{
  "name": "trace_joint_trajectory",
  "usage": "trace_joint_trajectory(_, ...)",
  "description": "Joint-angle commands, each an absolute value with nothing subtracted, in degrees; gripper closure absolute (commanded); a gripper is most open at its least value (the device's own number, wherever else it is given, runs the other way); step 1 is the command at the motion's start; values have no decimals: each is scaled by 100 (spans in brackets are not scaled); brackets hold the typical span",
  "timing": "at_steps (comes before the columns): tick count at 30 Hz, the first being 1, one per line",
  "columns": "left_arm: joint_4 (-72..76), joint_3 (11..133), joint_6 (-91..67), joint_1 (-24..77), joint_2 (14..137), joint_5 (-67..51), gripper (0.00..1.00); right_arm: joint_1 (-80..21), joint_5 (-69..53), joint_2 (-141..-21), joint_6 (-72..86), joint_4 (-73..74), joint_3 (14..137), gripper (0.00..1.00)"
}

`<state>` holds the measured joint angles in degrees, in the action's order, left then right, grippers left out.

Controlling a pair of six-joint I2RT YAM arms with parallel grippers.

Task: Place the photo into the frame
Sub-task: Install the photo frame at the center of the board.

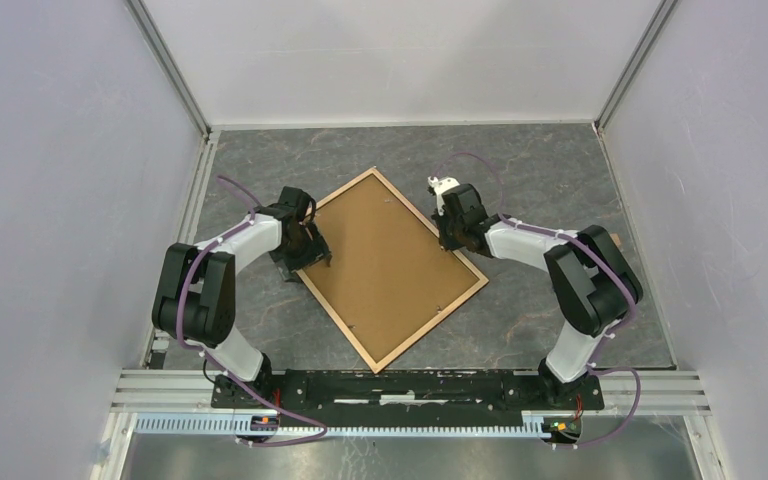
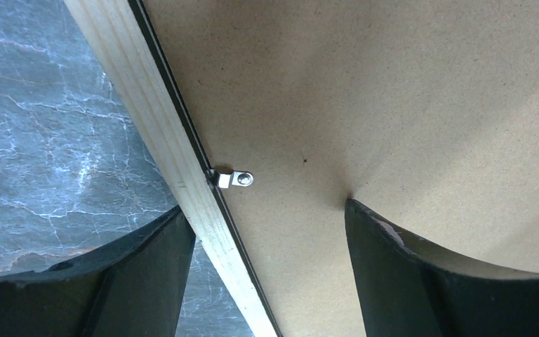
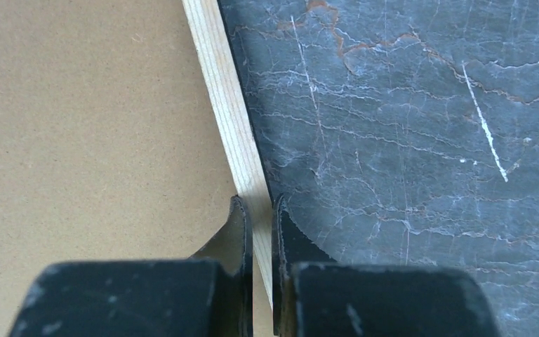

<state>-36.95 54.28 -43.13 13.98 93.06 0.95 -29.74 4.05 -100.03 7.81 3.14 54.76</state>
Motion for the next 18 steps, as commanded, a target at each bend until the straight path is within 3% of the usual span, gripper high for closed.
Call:
trace_joint_trajectory(1,-3395,5412,-4257,1433,9260,-206,18,-3108,1064,-10284,1081,1242,5659,100)
trace_joint_trajectory(8,-3287,5445,-4345,1433,9291,-299,18,-3149,1272,-9857,1363,1454,5635,100)
trace_joint_trajectory(12,-3155,5664,-4462,1432,9534,-571,20,-3160,754,-9693,1752,1153,5332,100)
trace_joint_trajectory(18,-2806,6276,-4601,1415,10108,-1415,19,-3159,501,-8945,2910,48,4021,100)
